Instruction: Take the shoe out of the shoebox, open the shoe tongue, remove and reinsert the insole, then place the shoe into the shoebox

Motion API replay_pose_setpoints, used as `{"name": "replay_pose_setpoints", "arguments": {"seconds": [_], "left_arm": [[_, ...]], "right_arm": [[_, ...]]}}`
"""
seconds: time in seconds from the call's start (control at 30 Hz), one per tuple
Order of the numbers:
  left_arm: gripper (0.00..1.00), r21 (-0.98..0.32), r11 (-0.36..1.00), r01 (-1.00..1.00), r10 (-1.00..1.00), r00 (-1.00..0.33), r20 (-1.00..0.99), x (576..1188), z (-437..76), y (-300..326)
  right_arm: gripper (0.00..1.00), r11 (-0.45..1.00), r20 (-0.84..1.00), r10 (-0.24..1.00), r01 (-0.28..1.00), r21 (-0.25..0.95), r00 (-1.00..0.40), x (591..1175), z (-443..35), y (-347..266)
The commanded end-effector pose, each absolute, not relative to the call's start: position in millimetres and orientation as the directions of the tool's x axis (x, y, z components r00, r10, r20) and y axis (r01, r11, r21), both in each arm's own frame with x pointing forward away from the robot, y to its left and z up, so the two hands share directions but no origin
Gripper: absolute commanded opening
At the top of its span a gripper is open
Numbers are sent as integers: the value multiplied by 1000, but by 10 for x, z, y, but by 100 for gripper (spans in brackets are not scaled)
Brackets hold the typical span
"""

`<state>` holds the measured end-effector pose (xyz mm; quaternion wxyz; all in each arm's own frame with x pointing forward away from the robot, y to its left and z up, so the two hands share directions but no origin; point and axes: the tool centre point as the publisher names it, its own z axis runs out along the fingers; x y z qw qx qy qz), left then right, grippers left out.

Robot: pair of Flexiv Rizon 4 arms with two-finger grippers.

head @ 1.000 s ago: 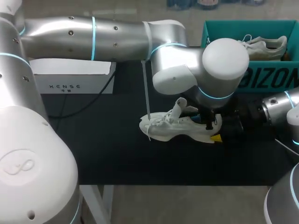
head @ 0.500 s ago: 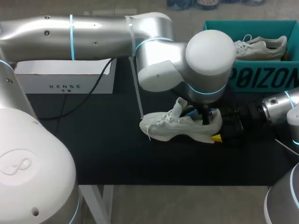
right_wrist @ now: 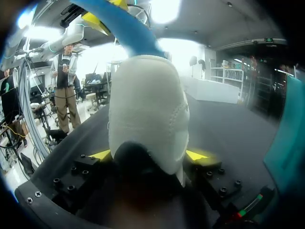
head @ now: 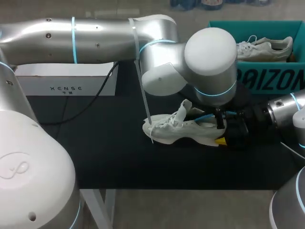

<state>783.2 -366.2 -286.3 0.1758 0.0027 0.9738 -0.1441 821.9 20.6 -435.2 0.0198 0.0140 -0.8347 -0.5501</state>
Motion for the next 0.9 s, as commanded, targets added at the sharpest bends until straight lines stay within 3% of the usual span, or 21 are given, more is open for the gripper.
{"name": "replay_pose_setpoints", "arguments": {"seconds": [0.03, 0.37, 0.6, 0.9], "left_arm": [[0, -315, 946, 81, -34, -938, -345, 7783, -2835, -3834], [0, -496, 849, 180, 21, -951, -309, 7577, -2083, -3991], [0, -627, 754, 196, 108, -978, -177, 7553, -1577, -3832], [0, -671, 726, 154, 65, -986, -157, 7647, -1266, -3508]], "right_arm": [[0, 397, 19, -44, 0, 918, -999, 8229, -4405, 224], [0, 397, 19, -44, 0, 918, -999, 8229, -4405, 224], [0, 397, 19, -44, 0, 918, -999, 8229, -4405, 224], [0, 397, 19, -44, 0, 918, -999, 8229, -4405, 224]]}}
